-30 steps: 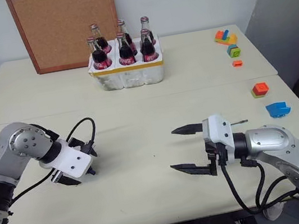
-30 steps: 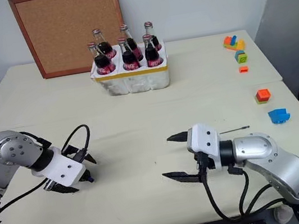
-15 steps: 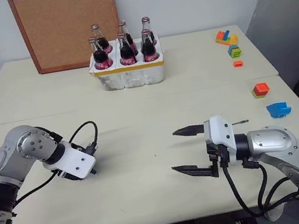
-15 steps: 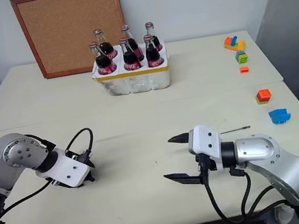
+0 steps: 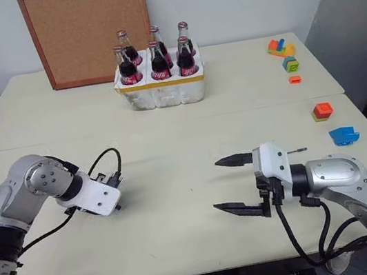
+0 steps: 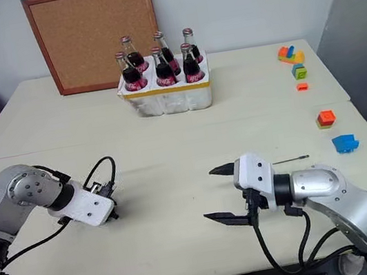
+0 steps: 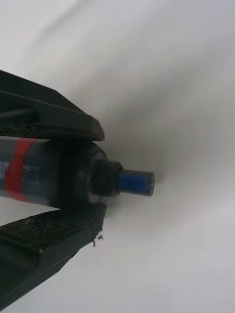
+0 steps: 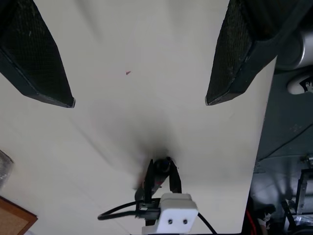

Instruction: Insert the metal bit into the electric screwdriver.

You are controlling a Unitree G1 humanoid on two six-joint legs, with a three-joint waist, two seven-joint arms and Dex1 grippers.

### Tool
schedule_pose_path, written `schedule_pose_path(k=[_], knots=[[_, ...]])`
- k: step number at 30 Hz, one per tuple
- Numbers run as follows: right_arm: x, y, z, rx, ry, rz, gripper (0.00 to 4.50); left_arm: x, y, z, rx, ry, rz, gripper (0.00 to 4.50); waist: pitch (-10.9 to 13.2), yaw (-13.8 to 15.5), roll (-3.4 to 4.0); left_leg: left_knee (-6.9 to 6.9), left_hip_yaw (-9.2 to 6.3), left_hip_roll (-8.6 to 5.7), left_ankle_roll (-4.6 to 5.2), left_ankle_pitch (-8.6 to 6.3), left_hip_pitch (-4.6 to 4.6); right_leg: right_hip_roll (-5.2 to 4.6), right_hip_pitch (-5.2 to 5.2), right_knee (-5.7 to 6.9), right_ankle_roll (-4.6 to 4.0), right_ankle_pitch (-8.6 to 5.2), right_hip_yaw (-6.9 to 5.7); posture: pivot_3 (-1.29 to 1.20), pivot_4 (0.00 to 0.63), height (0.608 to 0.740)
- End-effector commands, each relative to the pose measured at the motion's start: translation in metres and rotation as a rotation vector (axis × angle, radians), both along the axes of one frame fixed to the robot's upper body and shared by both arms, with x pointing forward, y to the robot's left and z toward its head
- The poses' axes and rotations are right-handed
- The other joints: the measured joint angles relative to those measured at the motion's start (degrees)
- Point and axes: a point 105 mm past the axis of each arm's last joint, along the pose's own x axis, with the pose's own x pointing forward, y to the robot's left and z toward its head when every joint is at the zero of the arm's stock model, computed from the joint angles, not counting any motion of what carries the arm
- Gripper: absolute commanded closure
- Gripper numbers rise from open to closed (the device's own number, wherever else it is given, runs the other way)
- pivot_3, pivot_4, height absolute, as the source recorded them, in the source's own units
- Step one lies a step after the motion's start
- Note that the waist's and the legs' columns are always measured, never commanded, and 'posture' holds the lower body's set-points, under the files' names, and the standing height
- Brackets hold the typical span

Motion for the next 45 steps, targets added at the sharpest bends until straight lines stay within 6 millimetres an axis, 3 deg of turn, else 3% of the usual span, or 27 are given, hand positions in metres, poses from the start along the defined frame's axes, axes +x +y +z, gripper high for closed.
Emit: schedule_pose_path(k=[1,5,13,20,25,31,37,45], knots=[[-0.005,-0.012,0.017,0.007,-0.050,-0.005,0.00,0.013,-0.049,0.048,-0.334,-0.032,0.078,2.88,0.0,0.2,-0.01,0.14,-0.01,0.01,0.00,0.00,-0.10,0.00,0.00,-0.03,0.00,0.00,-0.01,0.00,0.150,0.740],[-0.002,-0.021,0.023,-0.003,-0.059,-0.035,0.00,0.016,-0.079,0.071,-0.567,0.016,0.154,2.88,0.0,0.1,-0.04,0.76,-0.14,0.03,0.23,-0.14,-0.54,0.02,-0.08,-0.05,0.04,0.01,-0.10,0.00,0.150,0.740],[0.002,-0.034,0.037,-0.008,-0.083,-0.079,0.00,0.028,-0.126,0.103,-0.978,0.015,0.238,2.88,0.0,-0.3,-0.03,0.77,-0.23,0.01,0.23,-0.14,-0.48,0.02,-0.06,0.08,0.07,0.04,-0.13,0.00,0.150,0.740],[0.007,-0.037,0.045,-0.016,-0.107,-0.090,0.00,0.035,-0.153,0.122,-1.312,-0.006,0.301,2.88,0.0,-0.2,-0.04,0.78,-0.17,-0.02,0.23,-0.14,-0.54,0.00,-0.04,0.06,0.10,0.06,0.00,0.00,0.150,0.740],[0.010,-0.039,0.046,-0.028,-0.113,-0.091,0.00,0.036,-0.168,0.121,-1.409,-0.018,0.322,2.88,0.0,-0.2,-0.04,0.80,-0.16,-0.05,0.23,-0.14,-0.65,-0.13,-0.04,0.02,0.11,0.07,0.03,0.00,0.150,0.740],[0.011,-0.040,0.045,-0.051,-0.114,-0.090,0.00,0.034,-0.171,0.100,-1.413,0.004,0.378,2.88,0.0,-0.2,-0.04,0.79,-0.15,-0.05,0.23,-0.14,-0.56,-0.22,-0.02,0.06,0.12,0.08,0.04,0.00,0.150,0.740],[0.012,-0.046,0.044,-0.080,-0.109,-0.097,0.00,0.030,-0.169,0.094,-1.424,-0.009,0.414,2.88,0.0,-0.2,-0.04,0.80,-0.14,-0.08,0.22,-0.14,-0.56,-0.25,-0.02,0.05,0.12,0.09,0.05,0.00,0.150,0.740],[0.019,-0.065,0.035,-0.201,-0.104,-0.127,0.00,0.022,-0.150,0.084,-1.417,-0.047,0.496,2.88,0.0,-0.2,-0.04,0.79,-0.14,-0.07,0.22,-0.14,-0.56,-0.27,0.00,0.03,0.12,0.09,0.03,0.00,0.150,0.740]])
